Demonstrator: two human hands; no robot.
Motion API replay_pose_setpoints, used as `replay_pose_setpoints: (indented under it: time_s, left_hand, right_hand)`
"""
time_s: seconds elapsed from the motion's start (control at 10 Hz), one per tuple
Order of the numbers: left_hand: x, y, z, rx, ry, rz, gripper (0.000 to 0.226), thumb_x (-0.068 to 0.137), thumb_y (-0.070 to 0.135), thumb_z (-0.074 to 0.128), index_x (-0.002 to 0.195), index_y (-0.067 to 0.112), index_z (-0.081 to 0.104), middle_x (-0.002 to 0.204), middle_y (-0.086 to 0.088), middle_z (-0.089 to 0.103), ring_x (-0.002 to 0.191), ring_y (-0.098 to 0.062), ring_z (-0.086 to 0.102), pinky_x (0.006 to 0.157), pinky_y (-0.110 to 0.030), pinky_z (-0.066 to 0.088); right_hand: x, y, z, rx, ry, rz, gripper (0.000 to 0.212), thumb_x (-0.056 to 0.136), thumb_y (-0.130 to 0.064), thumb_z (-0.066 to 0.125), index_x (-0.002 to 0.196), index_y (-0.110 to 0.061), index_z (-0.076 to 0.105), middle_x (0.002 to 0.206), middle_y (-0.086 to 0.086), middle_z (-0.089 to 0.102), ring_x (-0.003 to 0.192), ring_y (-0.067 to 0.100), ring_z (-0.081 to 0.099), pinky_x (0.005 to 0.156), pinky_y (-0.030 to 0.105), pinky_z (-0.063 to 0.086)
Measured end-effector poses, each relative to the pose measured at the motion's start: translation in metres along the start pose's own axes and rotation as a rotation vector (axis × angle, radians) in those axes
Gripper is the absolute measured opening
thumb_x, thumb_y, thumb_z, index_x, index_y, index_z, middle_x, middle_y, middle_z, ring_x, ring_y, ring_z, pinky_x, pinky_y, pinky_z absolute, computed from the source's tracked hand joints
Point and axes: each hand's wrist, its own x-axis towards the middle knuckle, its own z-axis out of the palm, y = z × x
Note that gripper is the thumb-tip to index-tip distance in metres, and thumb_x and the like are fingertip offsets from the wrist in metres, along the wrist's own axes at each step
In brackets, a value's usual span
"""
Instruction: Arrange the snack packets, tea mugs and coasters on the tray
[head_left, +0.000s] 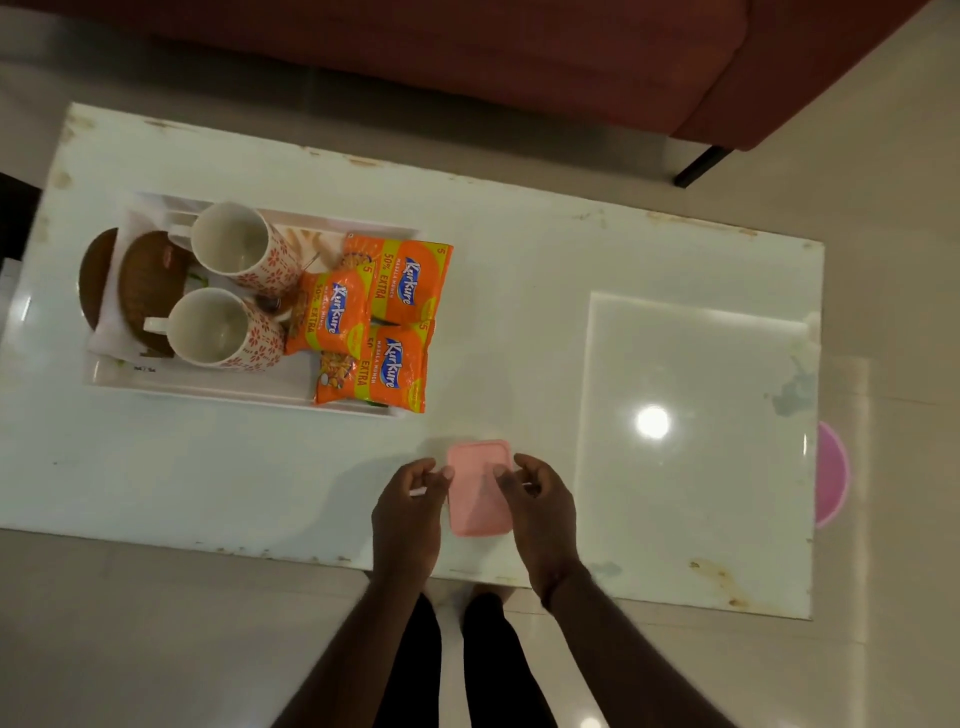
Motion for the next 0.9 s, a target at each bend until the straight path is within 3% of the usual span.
replay_pose_setpoints:
  time_s: [0.1, 0.2, 0.3, 0.4, 0.5, 0.6, 0.7, 0.9]
  left_hand:
    - [-0.013, -0.015, -0.003, 0.125, -0.073, 0.011, 0.028, 0.087, 0.038, 0.065, 0.109, 0.021, 0.067, 0.101, 0.006, 0.071, 0.093, -0.014, 0.067, 0.082, -0.03, 0.052]
    - [-0.019, -0.003, -0.002, 0.189, -0.037, 0.147, 0.022, 0.09, 0.03, 0.063, 0.108, 0.018, 0.069, 0.1, 0.007, 0.071, 0.086, -0.006, 0.063, 0.071, -0.01, 0.044]
    - [-0.01, 0.031, 0.002, 0.263, 0.103, 0.347, 0.026, 0.094, 0.023, 0.06, 0.115, 0.011, 0.068, 0.104, 0.0, 0.07, 0.09, -0.009, 0.064, 0.075, -0.006, 0.042]
    - [0.011, 0.06, 0.005, 0.39, 0.157, 0.522, 0.026, 0.095, 0.017, 0.058, 0.117, 0.007, 0.068, 0.106, -0.008, 0.072, 0.096, -0.019, 0.068, 0.082, -0.027, 0.057]
    - [0.033, 0.07, 0.006, 0.54, 0.175, 0.602, 0.024, 0.094, 0.015, 0.059, 0.113, 0.004, 0.069, 0.102, -0.013, 0.073, 0.092, -0.024, 0.07, 0.079, -0.034, 0.058]
    - [0.046, 0.068, 0.005, 0.651, 0.17, 0.62, 0.024, 0.092, 0.015, 0.062, 0.111, 0.003, 0.071, 0.099, -0.015, 0.074, 0.089, -0.026, 0.072, 0.077, -0.035, 0.057]
    - [0.048, 0.064, 0.003, 0.682, 0.159, 0.61, 0.024, 0.092, 0.018, 0.063, 0.11, 0.004, 0.071, 0.099, -0.014, 0.075, 0.089, -0.027, 0.072, 0.077, -0.036, 0.057]
    - [0.031, 0.076, -0.02, 0.566, 0.12, 0.651, 0.028, 0.092, 0.03, 0.063, 0.107, 0.007, 0.071, 0.096, -0.01, 0.074, 0.087, -0.026, 0.07, 0.073, -0.036, 0.058]
  right_hand:
    - [-0.011, 0.011, -0.003, 0.023, 0.05, 0.039, 0.019, 0.09, -0.032, 0.068, 0.102, -0.018, 0.07, 0.097, -0.008, 0.071, 0.094, 0.013, 0.066, 0.076, 0.023, 0.054]
    - [-0.01, 0.0, -0.001, 0.08, 0.113, 0.037, 0.008, 0.09, -0.026, 0.068, 0.091, -0.021, 0.074, 0.09, -0.008, 0.074, 0.09, 0.014, 0.067, 0.073, 0.023, 0.053]
    - [0.003, -0.027, 0.003, 0.151, 0.161, -0.015, 0.014, 0.09, -0.022, 0.068, 0.079, -0.029, 0.071, 0.084, -0.01, 0.073, 0.081, 0.009, 0.067, 0.069, 0.02, 0.051]
    - [0.024, -0.06, 0.008, 0.174, 0.224, -0.048, 0.006, 0.089, -0.02, 0.07, 0.086, -0.02, 0.076, 0.082, -0.009, 0.071, 0.077, 0.007, 0.064, 0.065, 0.016, 0.047]
    - [0.046, -0.08, 0.015, 0.139, 0.236, -0.037, 0.013, 0.086, -0.022, 0.072, 0.093, -0.013, 0.078, 0.083, -0.004, 0.071, 0.083, 0.014, 0.065, 0.073, 0.024, 0.052]
    - [0.054, -0.078, 0.019, 0.101, 0.225, -0.022, 0.015, 0.084, -0.027, 0.074, 0.09, -0.014, 0.079, 0.084, -0.004, 0.072, 0.087, 0.016, 0.067, 0.082, 0.028, 0.054]
    - [0.052, -0.074, 0.02, 0.084, 0.232, -0.052, 0.019, 0.084, -0.029, 0.074, 0.093, -0.013, 0.079, 0.082, -0.007, 0.071, 0.085, 0.013, 0.065, 0.081, 0.025, 0.051]
    - [0.035, -0.08, 0.011, 0.093, 0.205, -0.021, 0.034, 0.077, -0.054, 0.074, 0.084, -0.021, 0.073, 0.079, -0.007, 0.066, 0.079, 0.013, 0.058, 0.078, 0.028, 0.048]
